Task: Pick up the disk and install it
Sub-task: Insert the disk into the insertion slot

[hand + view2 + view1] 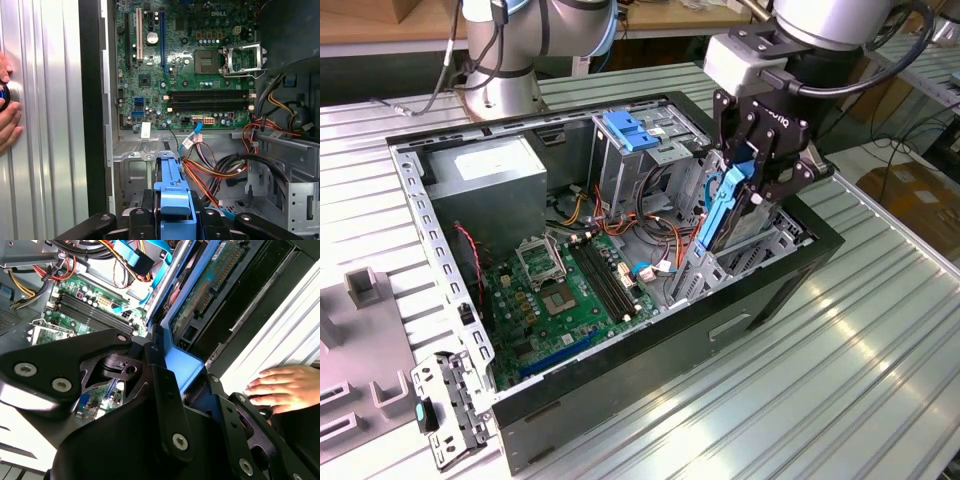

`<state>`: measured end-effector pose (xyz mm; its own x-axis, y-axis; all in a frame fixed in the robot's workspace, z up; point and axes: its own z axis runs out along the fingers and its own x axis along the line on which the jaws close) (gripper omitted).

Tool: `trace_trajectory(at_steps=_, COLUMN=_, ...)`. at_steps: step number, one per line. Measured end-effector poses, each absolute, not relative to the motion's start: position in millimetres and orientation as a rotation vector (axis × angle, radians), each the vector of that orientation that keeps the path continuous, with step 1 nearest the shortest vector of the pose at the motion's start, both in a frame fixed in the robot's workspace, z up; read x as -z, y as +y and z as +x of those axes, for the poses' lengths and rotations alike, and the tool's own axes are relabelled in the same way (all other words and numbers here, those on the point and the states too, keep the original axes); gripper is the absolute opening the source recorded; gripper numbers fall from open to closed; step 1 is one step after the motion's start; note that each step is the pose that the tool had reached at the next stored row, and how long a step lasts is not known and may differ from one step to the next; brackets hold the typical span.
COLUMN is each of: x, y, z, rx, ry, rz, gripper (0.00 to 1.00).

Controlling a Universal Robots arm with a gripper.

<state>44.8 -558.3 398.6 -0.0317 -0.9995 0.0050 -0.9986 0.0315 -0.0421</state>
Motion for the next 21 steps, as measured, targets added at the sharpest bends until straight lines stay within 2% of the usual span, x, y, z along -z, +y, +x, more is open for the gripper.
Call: trace_trajectory(at_steps=21, x=-369.8, y=-558.3, z=44.8, rx=0.053, ry=2.238, rz=-2.168, gripper=0.37)
